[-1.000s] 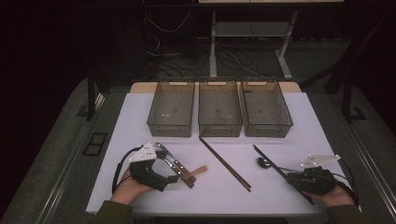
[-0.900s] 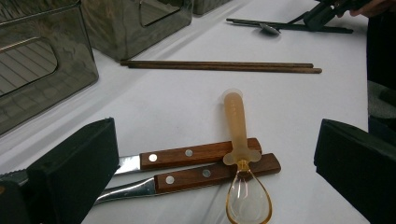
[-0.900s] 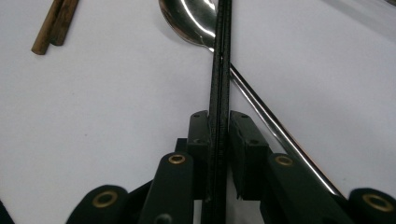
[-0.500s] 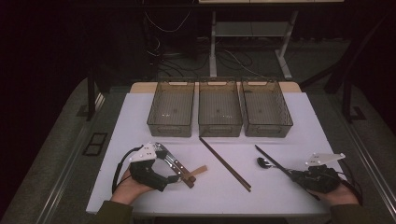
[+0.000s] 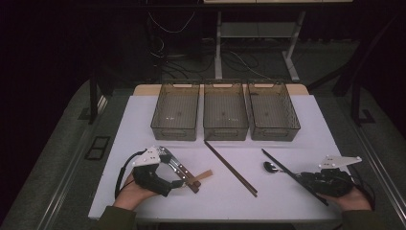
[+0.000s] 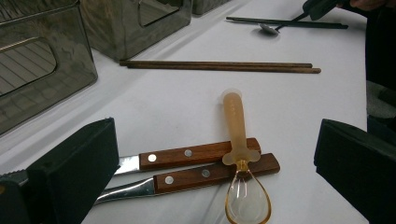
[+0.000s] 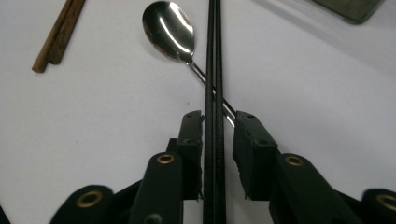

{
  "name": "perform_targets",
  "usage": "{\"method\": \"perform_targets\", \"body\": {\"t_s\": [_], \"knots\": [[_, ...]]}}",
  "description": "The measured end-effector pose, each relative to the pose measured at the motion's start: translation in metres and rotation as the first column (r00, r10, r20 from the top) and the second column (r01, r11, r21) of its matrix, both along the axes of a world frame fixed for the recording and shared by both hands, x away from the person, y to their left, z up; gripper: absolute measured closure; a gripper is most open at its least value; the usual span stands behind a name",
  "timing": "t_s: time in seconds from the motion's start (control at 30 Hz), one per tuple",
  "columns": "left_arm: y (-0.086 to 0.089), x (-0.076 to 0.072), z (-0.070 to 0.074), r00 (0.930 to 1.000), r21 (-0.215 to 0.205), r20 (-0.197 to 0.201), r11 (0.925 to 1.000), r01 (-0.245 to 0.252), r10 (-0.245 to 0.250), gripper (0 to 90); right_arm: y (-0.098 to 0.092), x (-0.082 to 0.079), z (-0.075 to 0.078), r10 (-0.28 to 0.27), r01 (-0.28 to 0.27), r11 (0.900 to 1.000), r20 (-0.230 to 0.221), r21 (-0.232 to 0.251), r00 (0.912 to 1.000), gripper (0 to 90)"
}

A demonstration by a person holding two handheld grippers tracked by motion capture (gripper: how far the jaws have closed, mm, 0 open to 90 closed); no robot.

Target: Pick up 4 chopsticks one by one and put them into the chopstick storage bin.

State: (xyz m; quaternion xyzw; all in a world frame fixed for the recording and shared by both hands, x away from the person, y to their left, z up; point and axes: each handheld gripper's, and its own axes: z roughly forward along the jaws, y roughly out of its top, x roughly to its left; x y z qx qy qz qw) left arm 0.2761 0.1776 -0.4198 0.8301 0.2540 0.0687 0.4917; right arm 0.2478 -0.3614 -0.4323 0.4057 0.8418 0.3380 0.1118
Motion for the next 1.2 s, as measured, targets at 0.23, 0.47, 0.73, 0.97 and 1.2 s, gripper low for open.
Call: {"method": "perform_targets", "body": {"t_s": [0.23,0.47,0.73,0.97,1.2], "knots": [[0.000,0.000,0.000,1.0000,0.000,0.001,1.0000,0.001,-0.001,0.0,-0.009,0.000,0.003,-0.020,0.020,1.000,-0.005,0.019,0.9998,74.6],[0.000,0.000,0.000,1.0000,-0.001,-0.002,1.0000,0.003,-0.003,0.0,-0.016,0.000,-0.002,0.012,-0.012,1.000,-0.027,0.010,0.9996,83.7],[0.000,0.000,0.000,1.0000,0.000,-0.004,1.0000,0.004,-0.004,0.0,-0.014,0.000,-0.005,0.029,-0.029,1.000,-0.042,0.006,0.9987,83.6],[0.000,0.000,-0.001,1.0000,0.001,-0.006,1.0000,0.004,-0.004,0.0,-0.013,0.001,-0.006,0.034,-0.034,0.999,-0.050,0.007,0.9981,83.6],[-0.001,0.000,-0.001,1.0000,0.001,-0.008,1.0000,0.006,-0.006,0.0,-0.015,0.002,-0.008,0.025,-0.025,1.000,-0.054,0.000,0.9982,83.6]]}}
